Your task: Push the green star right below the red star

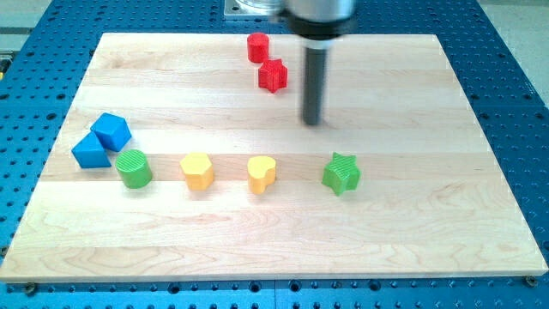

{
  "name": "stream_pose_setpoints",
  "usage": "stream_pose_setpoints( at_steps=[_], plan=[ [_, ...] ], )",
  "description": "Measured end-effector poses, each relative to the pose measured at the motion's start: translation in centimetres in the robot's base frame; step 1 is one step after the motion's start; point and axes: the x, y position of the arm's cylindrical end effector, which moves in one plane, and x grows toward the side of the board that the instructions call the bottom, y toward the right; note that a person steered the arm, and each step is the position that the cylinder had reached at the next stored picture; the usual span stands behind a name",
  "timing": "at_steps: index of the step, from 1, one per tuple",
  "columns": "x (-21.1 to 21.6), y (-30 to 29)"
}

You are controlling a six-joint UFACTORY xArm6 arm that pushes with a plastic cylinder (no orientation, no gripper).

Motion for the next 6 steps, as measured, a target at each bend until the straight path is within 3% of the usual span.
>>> stream_pose_setpoints(
  at_steps=[1,2,3,5,6],
  plan=[
    [4.2,6.5],
    [13.7,3.5],
    [13.4,-1.4],
    [0.3,-6.5],
    [-0.5,-6.7]
  ],
)
